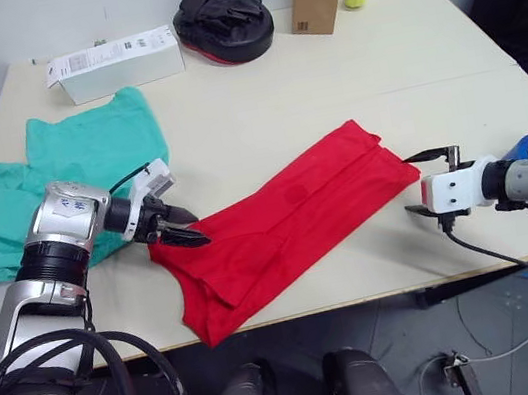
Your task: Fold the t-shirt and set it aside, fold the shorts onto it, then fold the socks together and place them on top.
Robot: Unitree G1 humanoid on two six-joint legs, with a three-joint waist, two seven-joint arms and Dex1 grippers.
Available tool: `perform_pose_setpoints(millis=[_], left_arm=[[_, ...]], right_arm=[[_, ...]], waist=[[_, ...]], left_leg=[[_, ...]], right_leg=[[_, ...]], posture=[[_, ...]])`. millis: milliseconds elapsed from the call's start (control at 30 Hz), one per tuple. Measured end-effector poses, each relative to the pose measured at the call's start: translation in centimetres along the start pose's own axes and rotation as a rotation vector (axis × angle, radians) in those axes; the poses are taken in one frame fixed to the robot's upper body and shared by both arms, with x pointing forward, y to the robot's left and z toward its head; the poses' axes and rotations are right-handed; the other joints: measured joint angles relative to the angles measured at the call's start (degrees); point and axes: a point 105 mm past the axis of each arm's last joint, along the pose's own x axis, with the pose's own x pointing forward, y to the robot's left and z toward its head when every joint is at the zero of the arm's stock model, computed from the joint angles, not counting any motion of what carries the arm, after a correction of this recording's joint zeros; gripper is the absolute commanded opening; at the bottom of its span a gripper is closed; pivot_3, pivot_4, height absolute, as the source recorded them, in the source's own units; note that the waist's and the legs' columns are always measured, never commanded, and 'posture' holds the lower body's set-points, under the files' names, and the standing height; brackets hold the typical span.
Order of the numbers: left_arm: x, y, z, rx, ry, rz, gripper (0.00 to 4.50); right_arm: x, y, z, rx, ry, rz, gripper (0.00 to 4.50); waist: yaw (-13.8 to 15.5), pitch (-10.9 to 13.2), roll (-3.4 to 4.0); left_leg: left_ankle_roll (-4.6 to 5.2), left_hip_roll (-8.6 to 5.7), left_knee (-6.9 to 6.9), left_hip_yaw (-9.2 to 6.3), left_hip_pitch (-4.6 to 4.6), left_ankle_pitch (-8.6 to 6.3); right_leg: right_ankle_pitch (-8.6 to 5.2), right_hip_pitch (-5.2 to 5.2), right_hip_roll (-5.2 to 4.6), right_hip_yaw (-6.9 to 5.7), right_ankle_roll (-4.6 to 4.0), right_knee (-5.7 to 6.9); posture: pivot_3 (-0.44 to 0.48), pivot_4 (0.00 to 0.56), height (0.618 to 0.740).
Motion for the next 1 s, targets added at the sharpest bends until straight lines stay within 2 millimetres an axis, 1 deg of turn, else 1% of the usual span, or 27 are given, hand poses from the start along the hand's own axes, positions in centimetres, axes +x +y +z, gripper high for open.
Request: perform_pose_setpoints(millis=[100, 233, 300, 367, 467, 567, 667, 800, 900, 1000], left_arm=[[0.2, 0.0, -0.3, -0.023, 0.008, -0.01, 2.64], [0.4, 0.0, -1.0, -0.054, 0.011, -0.019, 1.27], [0.4, -0.1, -1.4, -0.072, 0.013, -0.024, 0.65], [0.5, -0.2, -1.7, -0.097, 0.01, -0.029, 0.01], [0.6, -0.4, -1.8, -0.118, 0.006, -0.035, 0.0], [0.6, -0.6, -2.0, -0.135, -0.005, -0.04, 0.0], [0.9, -1.3, -2.1, -0.173, -0.027, -0.052, 0.0], [2.0, -2.3, -1.3, -0.204, -0.074, -0.06, 0.0], [2.4, -3.0, -1.2, -0.217, -0.103, -0.05, 0.0], [3.0, -3.8, -1.4, -0.238, -0.121, -0.037, 0.0]], right_arm=[[0.5, -0.2, 0.0, -0.007, 0.001, -0.01, 3.88], [1.5, 0.1, 0.1, -0.021, -0.004, 0.0, 2.43], [2.0, 0.2, 0.1, -0.019, -0.005, 0.002, 1.79], [2.3, 0.3, 0.1, -0.023, -0.003, 0.014, 1.02], [2.9, 0.3, 0.1, -0.023, -0.004, 0.021, 0.02], [3.6, -0.2, 0.4, -0.01, -0.01, 0.016, 0.02], [5.1, -1.2, 1.2, 0.001, -0.014, 0.009, 0.02], [6.9, -2.9, 1.7, -0.003, 0.011, 0.002, 0.02], [7.7, -3.7, 2.1, 0.002, 0.02, 0.027, 0.02], [7.9, -3.9, 2.0, -0.003, 0.045, 0.068, 0.02]], waist=[[0.0, 0.0, -0.03], [-0.2, -0.1, -0.13], [-0.2, -0.1, -0.13], [-0.2, -0.1, -0.13], [-0.1, -0.1, -0.14], [-0.3, -0.1, -0.14], [-0.5, -0.1, -0.14], [-0.5, 0.0, -0.15], [-0.5, 0.0, -0.15], [-0.5, 0.0, -0.15]], left_leg=[[0.0, 0.03, 0.06, -0.01, 0.0, 0.0], [-0.01, 0.03, 0.07, -0.01, 0.02, 0.0], [-0.01, 0.04, 0.08, -0.02, 0.02, 0.0], [-0.01, 0.04, 0.08, -0.02, 0.02, 0.0], [0.0, 0.03, 0.1, -0.02, 0.01, 0.0], [0.0, 0.04, 0.1, -0.03, 0.02, 0.0], [-0.01, 0.04, 0.11, -0.05, 0.01, 0.0], [-0.01, 0.02, 0.16, -0.14, -0.02, 0.0], [-0.03, 0.01, 0.16, -0.19, -0.03, -0.01], [-0.03, 0.02, 0.16, -0.25, -0.02, -0.01]], right_leg=[[-0.02, 0.01, 0.0, 0.0, -0.04, 0.03], [-0.02, 0.02, -0.02, 0.0, -0.04, 0.04], [-0.02, 0.02, -0.02, 0.0, -0.05, 0.08], [-0.02, 0.02, -0.02, 0.0, -0.05, 0.1], [-0.02, 0.02, -0.02, 0.0, -0.05, 0.1], [-0.02, 0.0, -0.02, -0.01, -0.05, 0.14], [-0.02, -0.02, -0.01, 0.0, -0.05, 0.23], [-0.02, -0.09, -0.05, -0.04, -0.05, 0.45], [-0.03, -0.08, -0.04, -0.06, -0.05, 0.48], [-0.02, -0.03, -0.04, -0.08, -0.05, 0.55]], posture=[[0.0, 0.15, 0.74], [0.0, 0.15, 0.74], [0.0, 0.15, 0.74], [0.0, 0.15, 0.74], [0.0, 0.15, 0.74], [0.0, 0.15, 0.74], [0.0, 0.15, 0.74], [0.0, 0.15, 0.74], [0.0, 0.15, 0.74], [0.0, 0.15, 0.74]])
